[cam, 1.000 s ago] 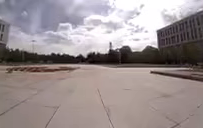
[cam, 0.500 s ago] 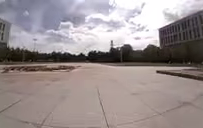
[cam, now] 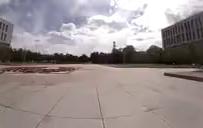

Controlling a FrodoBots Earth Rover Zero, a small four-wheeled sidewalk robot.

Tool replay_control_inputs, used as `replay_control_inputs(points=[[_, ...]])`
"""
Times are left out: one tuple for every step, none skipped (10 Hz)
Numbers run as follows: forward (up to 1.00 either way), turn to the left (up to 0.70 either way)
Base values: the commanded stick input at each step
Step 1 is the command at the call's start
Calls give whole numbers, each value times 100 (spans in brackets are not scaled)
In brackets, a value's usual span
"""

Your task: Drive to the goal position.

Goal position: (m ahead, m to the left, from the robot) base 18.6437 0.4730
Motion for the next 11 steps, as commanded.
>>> replay_control_inputs(points=[[100, -22], [100, -40], [100, -40], [100, -36], [100, -4], [100, 0], [100, 0], [100, 0], [100, 0], [100, 0], [100, 0]])
